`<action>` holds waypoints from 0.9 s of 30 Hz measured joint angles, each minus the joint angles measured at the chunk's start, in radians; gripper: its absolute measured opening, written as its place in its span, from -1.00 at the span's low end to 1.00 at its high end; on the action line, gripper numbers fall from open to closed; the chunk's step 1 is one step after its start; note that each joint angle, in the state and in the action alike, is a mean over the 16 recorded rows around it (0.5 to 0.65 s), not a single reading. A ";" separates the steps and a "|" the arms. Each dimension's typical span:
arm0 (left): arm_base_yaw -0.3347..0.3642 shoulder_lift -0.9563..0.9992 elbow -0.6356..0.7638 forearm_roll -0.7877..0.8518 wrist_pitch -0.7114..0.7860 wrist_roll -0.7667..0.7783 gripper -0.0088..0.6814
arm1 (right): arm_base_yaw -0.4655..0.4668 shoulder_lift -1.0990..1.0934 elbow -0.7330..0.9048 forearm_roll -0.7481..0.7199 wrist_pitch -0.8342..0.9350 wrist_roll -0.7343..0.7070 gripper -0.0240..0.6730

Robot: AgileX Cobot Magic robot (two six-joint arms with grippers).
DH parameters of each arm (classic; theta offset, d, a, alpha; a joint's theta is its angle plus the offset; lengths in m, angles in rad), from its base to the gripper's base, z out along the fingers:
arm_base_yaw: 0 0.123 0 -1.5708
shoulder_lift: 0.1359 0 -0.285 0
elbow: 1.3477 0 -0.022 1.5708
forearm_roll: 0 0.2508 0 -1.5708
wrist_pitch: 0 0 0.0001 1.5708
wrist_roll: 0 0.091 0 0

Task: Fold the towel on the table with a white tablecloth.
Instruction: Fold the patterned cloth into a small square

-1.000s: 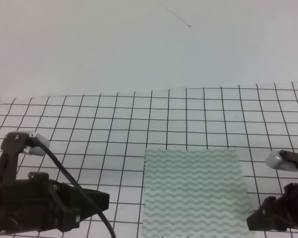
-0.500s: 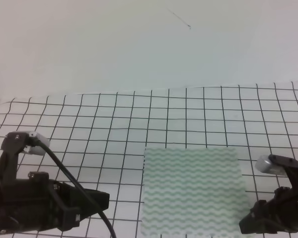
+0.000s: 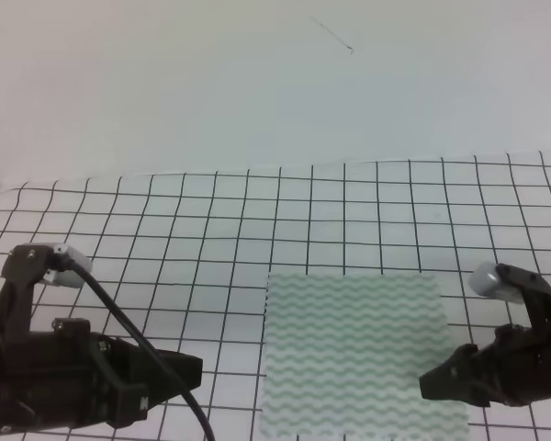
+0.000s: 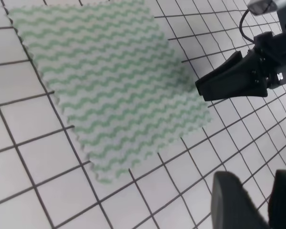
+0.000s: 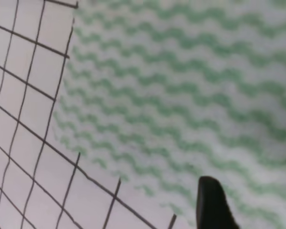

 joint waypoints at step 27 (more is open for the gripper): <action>0.000 0.000 0.000 0.015 0.003 0.000 -0.47 | 0.000 -0.015 0.000 -0.156 -0.100 0.010 0.03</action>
